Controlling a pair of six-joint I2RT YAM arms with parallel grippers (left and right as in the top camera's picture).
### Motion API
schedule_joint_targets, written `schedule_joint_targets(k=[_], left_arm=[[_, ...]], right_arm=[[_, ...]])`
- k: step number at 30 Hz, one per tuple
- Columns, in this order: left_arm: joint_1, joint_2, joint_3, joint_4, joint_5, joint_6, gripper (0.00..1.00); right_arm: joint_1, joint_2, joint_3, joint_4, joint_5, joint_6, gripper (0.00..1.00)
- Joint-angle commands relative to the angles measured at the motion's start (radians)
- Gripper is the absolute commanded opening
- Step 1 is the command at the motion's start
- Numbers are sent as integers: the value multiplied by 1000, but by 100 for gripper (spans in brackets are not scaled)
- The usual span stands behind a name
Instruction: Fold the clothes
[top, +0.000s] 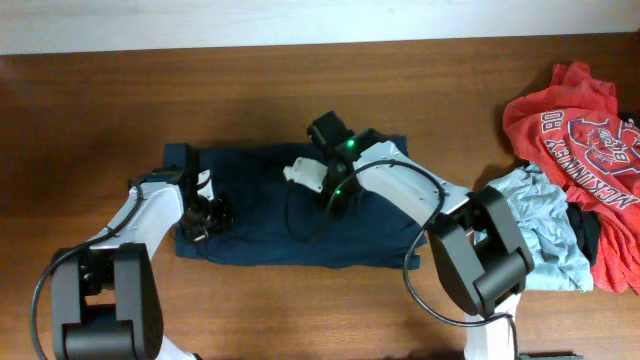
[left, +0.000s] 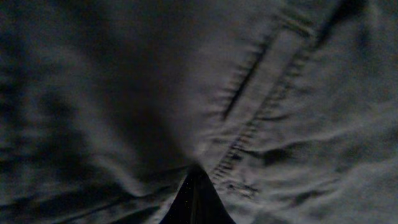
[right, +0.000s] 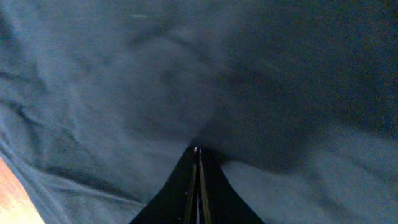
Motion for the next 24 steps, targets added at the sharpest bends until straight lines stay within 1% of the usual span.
schedule_joint_targets(k=[1,2,4,8,10,11,14,17,19,21,24], left_arm=[[-41,-26,2,5,27,11,2],[-52,-26,2,6,24,11,1],[-57,-26,2,7,23,11,1],[-57,-26,2,5,23,11,1],[-57,-26,2,5,23,12,1],[-57,-26,2,4,23,11,1],[-56,-26,2,2,15,12,1],[-56,-26,2,-9,15,12,2],[-56,-26,2,-18,10,12,1],[-56,-26,2,-30,-12,12,1],[-56,-26,2,-46,-46,12,1]], right_arm=[[48,13,-5,-8,-55,-203,4],[64,13,-4,-4,-98,-239,4],[79,13,-4,7,-109,-248,4],[96,21,-5,63,-46,-238,4],[89,45,-5,125,19,-167,11],[84,56,-5,145,37,-144,12],[44,132,-5,229,74,-63,13],[-4,199,-4,282,112,29,12],[-32,217,-5,292,156,87,8],[-75,222,-4,305,283,206,4],[-155,221,6,307,412,332,4]])
